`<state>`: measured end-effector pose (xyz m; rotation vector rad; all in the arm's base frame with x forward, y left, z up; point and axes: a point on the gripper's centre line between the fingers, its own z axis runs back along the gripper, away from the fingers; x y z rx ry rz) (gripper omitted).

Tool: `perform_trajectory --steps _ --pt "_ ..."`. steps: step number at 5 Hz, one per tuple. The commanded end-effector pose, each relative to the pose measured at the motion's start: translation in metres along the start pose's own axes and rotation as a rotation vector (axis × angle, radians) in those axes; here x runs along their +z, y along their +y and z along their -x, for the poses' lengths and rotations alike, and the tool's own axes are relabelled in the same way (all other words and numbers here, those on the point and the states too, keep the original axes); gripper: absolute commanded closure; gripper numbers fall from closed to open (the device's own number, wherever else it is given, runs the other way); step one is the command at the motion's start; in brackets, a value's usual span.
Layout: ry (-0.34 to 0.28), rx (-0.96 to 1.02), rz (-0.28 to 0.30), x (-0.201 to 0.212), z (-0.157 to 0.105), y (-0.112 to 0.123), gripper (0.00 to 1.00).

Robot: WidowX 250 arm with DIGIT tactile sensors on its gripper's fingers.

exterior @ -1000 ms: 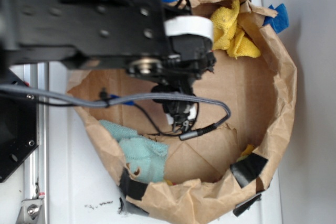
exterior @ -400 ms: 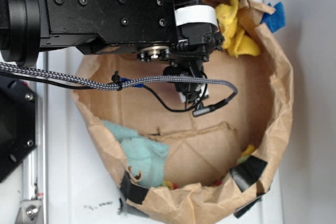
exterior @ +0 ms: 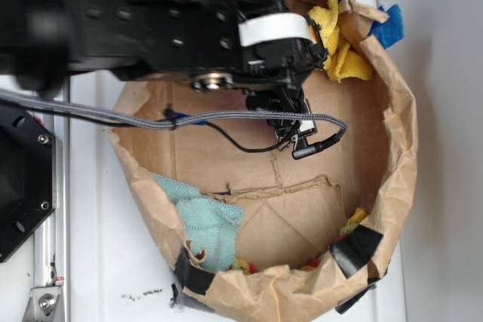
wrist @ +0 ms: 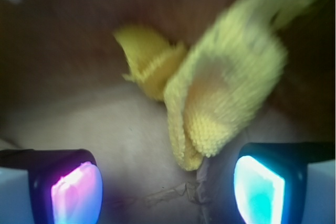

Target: Grab the yellow cloth.

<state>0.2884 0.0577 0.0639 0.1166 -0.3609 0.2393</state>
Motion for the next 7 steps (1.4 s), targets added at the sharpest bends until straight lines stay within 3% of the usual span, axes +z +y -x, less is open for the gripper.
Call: perform_trajectory --steps 1,5,6,7 --pt "-0.036 0.078 -0.025 -0.002 -0.037 0.017 0.0" --pt "-0.048 0.099 -0.06 -0.001 -0.056 0.035 0.0" --pt "-0.05 0.109 -0.051 -0.002 -0.056 0.035 1.0" --pt "-0.043 0.104 -0.053 -0.003 -0.056 0.034 1.0"
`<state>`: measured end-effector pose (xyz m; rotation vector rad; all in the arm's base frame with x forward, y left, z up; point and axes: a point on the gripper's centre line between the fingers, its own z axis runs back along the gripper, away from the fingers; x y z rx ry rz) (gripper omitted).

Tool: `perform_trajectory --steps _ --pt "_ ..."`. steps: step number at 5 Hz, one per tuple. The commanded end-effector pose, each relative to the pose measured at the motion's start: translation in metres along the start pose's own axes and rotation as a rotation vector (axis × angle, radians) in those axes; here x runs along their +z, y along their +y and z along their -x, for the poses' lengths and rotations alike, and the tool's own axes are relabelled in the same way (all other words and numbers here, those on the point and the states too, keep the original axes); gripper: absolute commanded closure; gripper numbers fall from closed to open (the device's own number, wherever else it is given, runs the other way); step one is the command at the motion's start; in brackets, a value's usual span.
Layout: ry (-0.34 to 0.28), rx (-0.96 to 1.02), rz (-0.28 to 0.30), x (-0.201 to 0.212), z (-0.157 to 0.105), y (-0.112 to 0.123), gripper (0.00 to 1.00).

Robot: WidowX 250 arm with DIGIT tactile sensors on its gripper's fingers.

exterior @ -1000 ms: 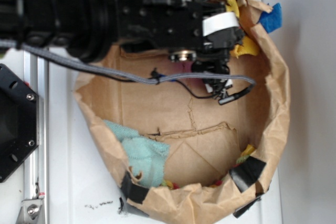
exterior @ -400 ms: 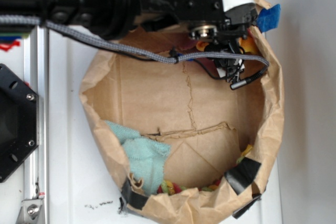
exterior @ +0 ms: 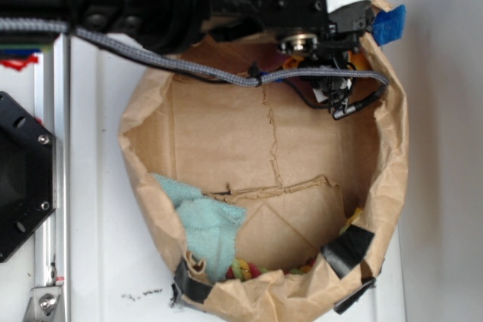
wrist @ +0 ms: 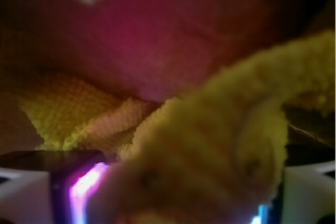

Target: Grab the yellow cloth.

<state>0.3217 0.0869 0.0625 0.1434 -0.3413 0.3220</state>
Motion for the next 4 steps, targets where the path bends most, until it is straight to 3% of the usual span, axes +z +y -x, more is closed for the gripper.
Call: perform_trajectory --steps 1,2,4 --pt "-0.059 0.029 -0.007 0.014 -0.02 0.013 1.0" --pt "-0.016 -0.019 0.02 0.025 -0.01 0.004 1.0" --pt "0.182 -0.231 0.151 0.081 0.029 -0.039 1.0"
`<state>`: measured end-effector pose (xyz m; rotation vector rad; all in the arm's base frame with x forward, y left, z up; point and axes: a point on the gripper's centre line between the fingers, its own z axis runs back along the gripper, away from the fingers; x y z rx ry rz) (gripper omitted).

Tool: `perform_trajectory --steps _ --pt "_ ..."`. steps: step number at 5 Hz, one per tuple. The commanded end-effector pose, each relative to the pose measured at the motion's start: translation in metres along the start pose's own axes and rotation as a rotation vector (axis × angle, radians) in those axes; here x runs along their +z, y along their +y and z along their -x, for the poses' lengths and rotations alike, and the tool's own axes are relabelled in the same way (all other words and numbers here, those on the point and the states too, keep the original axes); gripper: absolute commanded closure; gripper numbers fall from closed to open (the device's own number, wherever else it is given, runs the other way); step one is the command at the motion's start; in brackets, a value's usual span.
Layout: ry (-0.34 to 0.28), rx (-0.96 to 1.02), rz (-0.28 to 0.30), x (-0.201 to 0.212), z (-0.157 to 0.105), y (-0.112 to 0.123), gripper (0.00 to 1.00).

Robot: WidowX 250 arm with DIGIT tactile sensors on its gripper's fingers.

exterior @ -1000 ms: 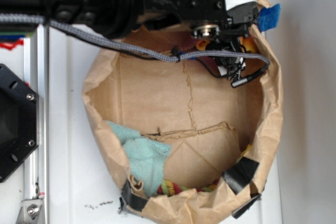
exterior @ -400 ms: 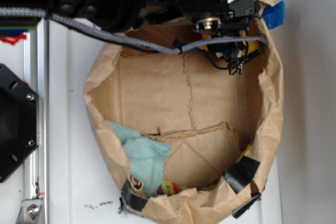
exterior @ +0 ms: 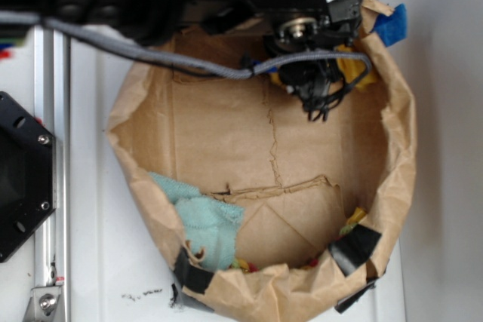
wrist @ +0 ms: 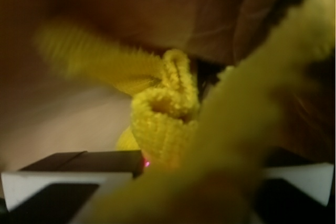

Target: Grab the yellow cloth.

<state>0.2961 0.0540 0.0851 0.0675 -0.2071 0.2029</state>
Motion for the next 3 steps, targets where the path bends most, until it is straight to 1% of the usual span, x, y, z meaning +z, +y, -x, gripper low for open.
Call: perform_trajectory --steps 1,2,3 --pt "0.127 -0.205 0.12 0.061 0.024 -0.035 1.0" --pt "0.154 -0.244 0.147 0.073 0.034 -0.04 1.0" --pt "0.141 -0.246 0.164 0.074 0.032 -0.036 1.0"
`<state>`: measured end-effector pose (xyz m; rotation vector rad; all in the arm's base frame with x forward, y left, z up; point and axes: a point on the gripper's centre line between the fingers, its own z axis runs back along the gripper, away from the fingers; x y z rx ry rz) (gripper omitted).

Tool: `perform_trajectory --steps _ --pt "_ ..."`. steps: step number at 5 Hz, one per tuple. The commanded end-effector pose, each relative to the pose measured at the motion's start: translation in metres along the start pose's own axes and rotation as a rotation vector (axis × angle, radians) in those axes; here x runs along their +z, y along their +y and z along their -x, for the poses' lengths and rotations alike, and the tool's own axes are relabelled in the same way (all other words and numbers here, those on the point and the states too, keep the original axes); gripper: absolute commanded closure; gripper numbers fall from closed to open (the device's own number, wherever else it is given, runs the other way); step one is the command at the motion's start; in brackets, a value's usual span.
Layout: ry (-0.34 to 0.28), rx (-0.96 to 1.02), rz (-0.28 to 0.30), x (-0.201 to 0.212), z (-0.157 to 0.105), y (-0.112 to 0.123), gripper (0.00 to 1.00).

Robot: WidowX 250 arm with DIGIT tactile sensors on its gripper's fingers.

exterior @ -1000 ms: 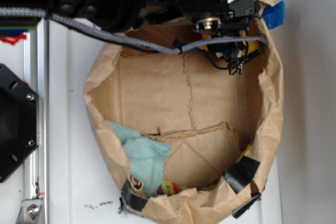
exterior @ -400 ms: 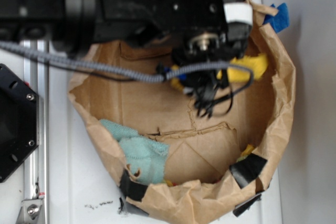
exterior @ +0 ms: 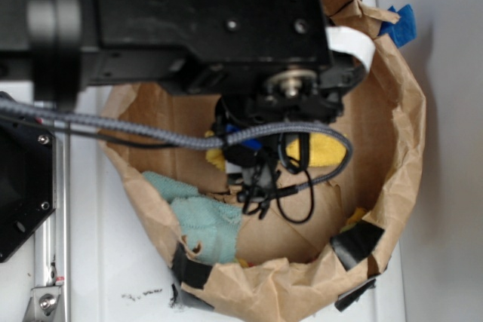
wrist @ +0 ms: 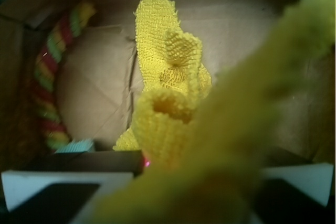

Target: Grab the yellow cloth.

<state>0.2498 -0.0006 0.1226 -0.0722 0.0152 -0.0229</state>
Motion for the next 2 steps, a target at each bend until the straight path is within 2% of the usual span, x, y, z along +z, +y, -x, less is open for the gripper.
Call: perform_trajectory --steps 1,2 --pt "-0.091 -0.025 0.024 0.0256 -0.0099 0.0072 1.0" --pt "-0.099 -0.031 0.012 0.0248 -0.0134 0.0098 1.0"
